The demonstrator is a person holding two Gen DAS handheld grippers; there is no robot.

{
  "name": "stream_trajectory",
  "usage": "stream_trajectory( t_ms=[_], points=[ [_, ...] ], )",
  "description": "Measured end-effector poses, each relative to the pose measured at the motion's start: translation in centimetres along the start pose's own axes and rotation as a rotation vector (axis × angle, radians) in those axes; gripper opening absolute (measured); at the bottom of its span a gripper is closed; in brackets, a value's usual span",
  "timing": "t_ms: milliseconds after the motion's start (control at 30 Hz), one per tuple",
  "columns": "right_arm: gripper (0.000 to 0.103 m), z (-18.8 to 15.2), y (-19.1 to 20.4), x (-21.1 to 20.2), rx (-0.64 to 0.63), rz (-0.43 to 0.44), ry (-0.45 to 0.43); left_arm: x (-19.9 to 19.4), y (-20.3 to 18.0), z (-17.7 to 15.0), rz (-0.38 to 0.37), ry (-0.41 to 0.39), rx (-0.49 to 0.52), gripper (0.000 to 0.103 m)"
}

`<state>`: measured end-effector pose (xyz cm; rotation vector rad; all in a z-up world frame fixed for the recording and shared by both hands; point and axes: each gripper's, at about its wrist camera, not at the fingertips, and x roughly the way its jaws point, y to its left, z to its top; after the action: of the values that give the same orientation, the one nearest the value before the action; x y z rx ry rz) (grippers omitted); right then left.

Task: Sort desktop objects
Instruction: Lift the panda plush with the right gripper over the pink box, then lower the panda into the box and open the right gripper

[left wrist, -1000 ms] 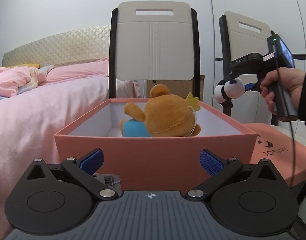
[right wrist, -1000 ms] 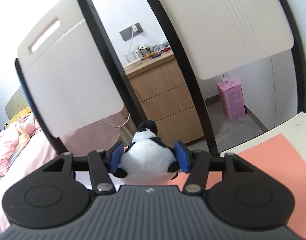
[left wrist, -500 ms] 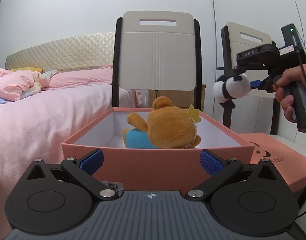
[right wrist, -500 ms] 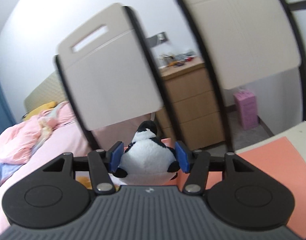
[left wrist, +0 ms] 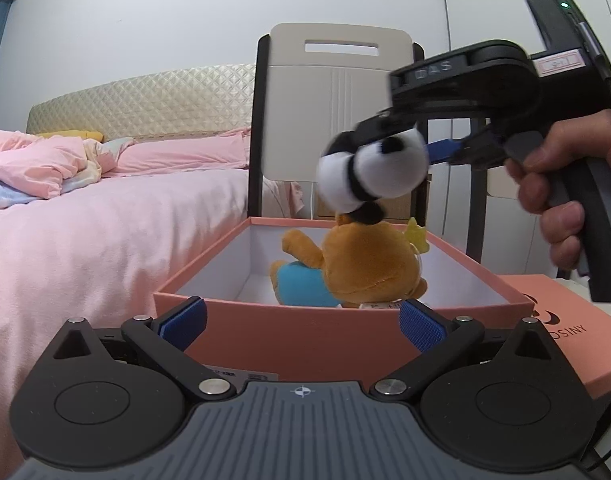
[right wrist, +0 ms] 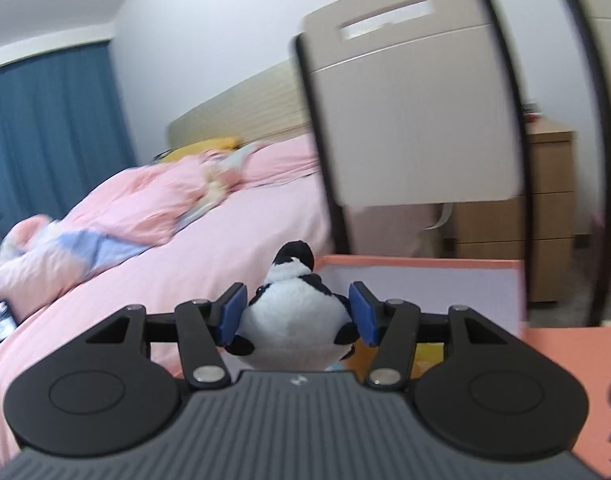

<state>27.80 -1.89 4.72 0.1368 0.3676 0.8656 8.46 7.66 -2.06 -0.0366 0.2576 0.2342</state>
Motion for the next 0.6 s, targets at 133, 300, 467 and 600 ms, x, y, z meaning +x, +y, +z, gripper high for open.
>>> stream_trajectory(
  t_ms=[133, 300, 467, 600],
  points=[
    [0.058, -1.0, 1.1, 2.6, -0.023, 0.061, 0.081, 0.1, 1.0, 0.3, 0.021, -0.003, -0.024, 0.103],
    [0.059, -2.6, 0.5, 4.4, 0.002, 0.051, 0.148, 0.0, 1.6, 0.4, 0.03, -0.01, -0.044, 0.103],
    [0.062, -3.4, 0.5, 5.7, 0.017, 0.068, 0.182, -0.2, 1.3, 0.4, 0.022, -0.012, -0.035, 0.103],
    [0.069, -3.2, 1.0, 5.2, 0.005, 0.087, 0.173, -0.3, 1.1, 0.4, 0.018, -0.014, -0.032, 0.103]
  ],
)
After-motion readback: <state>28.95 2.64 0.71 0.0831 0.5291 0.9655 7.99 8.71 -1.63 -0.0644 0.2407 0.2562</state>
